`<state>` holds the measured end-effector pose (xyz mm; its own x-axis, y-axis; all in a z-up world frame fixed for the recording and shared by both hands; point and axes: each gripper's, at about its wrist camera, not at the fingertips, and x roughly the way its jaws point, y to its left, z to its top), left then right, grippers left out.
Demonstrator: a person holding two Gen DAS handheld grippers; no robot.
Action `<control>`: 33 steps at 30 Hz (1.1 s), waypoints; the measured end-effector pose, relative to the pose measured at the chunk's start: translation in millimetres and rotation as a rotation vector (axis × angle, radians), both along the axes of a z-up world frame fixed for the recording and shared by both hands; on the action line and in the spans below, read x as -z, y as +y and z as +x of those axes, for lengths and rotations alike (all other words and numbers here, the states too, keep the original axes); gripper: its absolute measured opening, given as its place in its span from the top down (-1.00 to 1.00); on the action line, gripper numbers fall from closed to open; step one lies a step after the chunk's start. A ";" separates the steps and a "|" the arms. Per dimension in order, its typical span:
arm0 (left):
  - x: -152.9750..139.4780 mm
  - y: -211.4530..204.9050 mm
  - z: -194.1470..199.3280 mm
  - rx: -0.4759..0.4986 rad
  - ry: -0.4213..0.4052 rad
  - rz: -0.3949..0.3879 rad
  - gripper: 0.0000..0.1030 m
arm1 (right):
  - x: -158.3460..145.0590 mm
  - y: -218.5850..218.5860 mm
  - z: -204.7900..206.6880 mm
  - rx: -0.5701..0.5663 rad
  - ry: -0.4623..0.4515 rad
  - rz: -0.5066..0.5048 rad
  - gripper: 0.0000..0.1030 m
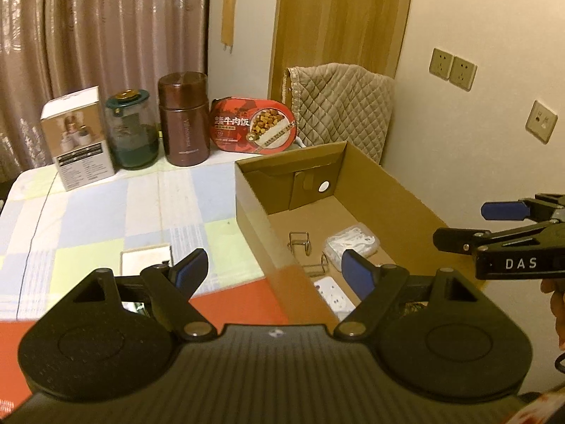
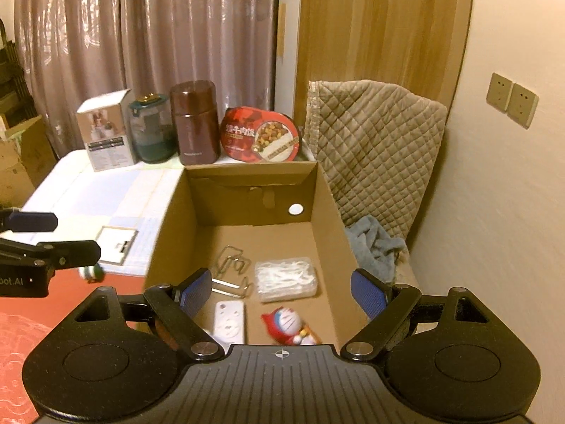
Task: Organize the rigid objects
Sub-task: 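Withdraw both open tools from the box and move toward the table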
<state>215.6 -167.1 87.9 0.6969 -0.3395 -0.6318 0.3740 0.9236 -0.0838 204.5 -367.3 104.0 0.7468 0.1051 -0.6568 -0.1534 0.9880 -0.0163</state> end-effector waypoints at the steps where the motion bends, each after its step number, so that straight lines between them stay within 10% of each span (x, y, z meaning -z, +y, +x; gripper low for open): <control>1: -2.0 5.0 -6.8 -0.007 -0.002 -0.007 -0.55 | -2.0 2.6 -6.6 0.002 0.001 0.003 -0.61; 33: -1.2 139.0 -124.3 -0.185 -0.031 -0.004 -0.55 | 18.4 89.5 -105.8 -0.073 0.051 0.143 -0.61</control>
